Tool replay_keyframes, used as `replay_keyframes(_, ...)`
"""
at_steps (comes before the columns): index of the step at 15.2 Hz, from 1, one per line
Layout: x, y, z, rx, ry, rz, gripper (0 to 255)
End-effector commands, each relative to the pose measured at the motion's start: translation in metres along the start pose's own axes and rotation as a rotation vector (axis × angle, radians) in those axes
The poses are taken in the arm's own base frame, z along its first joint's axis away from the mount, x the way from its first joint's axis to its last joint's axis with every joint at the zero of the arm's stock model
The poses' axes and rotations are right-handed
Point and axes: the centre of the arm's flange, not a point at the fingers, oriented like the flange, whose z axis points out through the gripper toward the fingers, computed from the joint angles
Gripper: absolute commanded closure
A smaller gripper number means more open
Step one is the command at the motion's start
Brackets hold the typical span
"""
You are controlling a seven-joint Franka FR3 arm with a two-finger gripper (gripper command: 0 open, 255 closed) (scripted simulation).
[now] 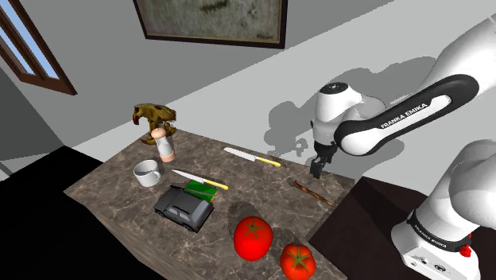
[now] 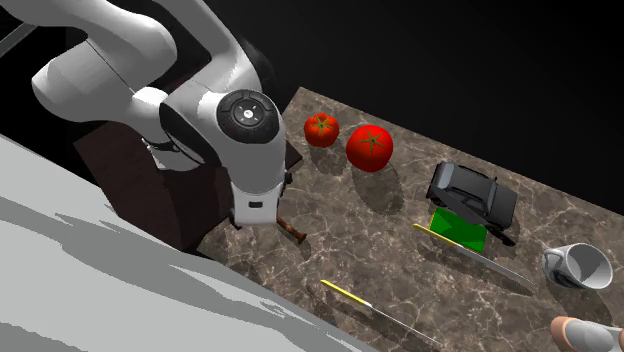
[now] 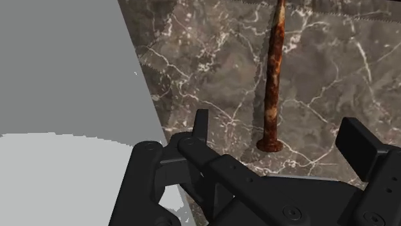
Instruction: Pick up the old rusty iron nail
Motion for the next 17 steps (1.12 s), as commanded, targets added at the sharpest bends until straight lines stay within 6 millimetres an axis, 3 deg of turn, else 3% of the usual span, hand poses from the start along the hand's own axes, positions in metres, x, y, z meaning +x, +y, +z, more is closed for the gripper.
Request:
replay_keyframes(1, 0.002, -0.007, 0.025, -0.005, 0.003, -0.017, 0)
replay_keyframes(6, 0.012, -0.025, 0.089, -0.020, 0.003, -0.058, 0)
replay_keyframes(14, 0.015, -0.031, 0.132, -0.022, 0.003, -0.062, 0)
replay_keyframes(16, 0.015, -0.031, 0.135, -0.022, 0.003, -0.062, 0)
replay_keyframes(17, 0.015, -0.031, 0.135, -0.022, 0.002, -0.062, 255)
